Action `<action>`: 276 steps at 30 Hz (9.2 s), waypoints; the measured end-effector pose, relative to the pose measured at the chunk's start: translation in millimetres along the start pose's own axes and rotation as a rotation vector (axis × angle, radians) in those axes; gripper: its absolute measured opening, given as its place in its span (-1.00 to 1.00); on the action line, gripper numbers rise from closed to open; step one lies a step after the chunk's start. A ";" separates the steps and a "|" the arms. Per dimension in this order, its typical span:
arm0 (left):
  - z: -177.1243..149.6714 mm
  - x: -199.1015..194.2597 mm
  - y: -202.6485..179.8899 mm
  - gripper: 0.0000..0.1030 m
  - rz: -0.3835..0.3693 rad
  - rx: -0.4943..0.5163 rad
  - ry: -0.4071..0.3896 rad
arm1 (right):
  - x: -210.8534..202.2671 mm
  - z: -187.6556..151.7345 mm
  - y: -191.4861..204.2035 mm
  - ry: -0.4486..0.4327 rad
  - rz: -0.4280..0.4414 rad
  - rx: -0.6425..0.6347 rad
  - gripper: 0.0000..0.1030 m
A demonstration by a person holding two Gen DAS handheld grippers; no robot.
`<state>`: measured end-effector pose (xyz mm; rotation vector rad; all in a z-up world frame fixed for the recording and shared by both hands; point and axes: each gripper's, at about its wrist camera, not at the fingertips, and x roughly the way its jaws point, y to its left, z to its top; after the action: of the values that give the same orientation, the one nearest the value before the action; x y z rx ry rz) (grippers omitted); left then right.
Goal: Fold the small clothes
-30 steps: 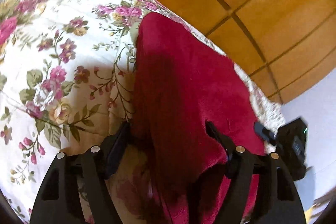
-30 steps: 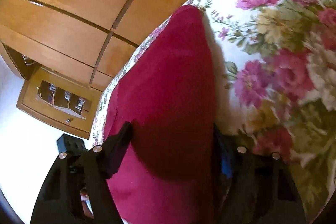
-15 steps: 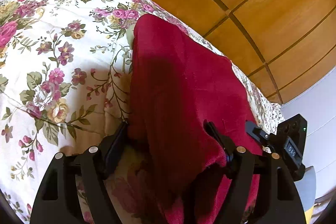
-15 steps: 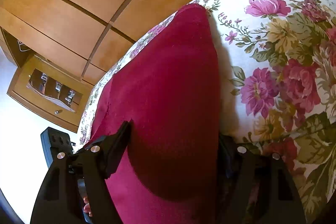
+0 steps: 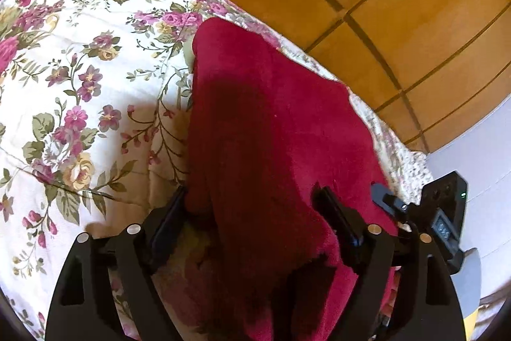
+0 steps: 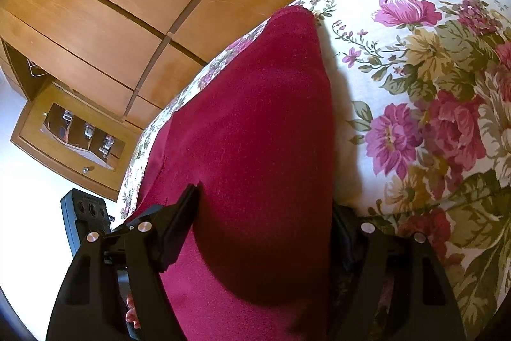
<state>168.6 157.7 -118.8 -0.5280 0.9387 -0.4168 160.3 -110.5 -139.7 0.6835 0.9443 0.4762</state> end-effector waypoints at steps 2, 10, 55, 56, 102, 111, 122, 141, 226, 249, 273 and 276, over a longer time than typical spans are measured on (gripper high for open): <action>0.8 -6.5 6.2 0.57 -0.044 -0.033 -0.011 | -4.1 0.3 -3.5 0.004 0.014 0.011 0.43; -2.9 9.5 -3.2 0.57 0.028 0.067 0.027 | -8.6 -0.1 -7.0 0.009 0.015 0.008 0.40; -63.1 13.8 -88.8 -0.28 0.028 0.316 -0.023 | -85.6 -41.5 23.8 -0.236 -0.203 -0.347 -0.07; -63.9 16.1 -93.4 -0.29 0.027 0.323 -0.024 | -89.6 -41.9 22.2 -0.249 -0.206 -0.349 -0.08; 29.5 222.6 -204.8 -0.17 -0.083 0.409 0.039 | -125.8 100.7 -143.4 -0.370 -0.397 -0.141 0.19; 9.8 202.2 -204.3 -0.15 -0.049 0.410 -0.015 | -136.5 97.2 -151.8 -0.407 -0.406 -0.077 0.56; -7.2 193.0 -202.8 -0.10 0.028 0.441 -0.025 | -148.8 49.7 -136.8 -0.374 -0.502 -0.047 0.62; 33.5 201.5 -268.3 -0.25 0.199 0.579 -0.132 | -185.0 42.4 -170.5 -0.542 -0.354 0.143 0.68; -97.4 47.8 -236.7 0.93 0.507 0.446 -0.288 | -202.5 -24.9 -38.1 -0.402 -0.714 -0.151 0.96; -97.7 46.7 -236.9 0.93 0.498 0.470 -0.276 | -200.8 -25.6 -37.9 -0.392 -0.713 -0.154 0.96; -98.0 45.8 -234.5 0.93 0.500 0.495 -0.273 | -196.5 -26.8 -37.0 -0.384 -0.711 -0.154 0.96; -98.1 47.3 -235.0 0.93 0.501 0.507 -0.262 | -196.4 -26.9 -37.9 -0.381 -0.714 -0.151 0.96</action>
<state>85.5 -79.8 -57.2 0.1203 0.6463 -0.1139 39.8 -254.5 -65.4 0.2491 0.7176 -0.2120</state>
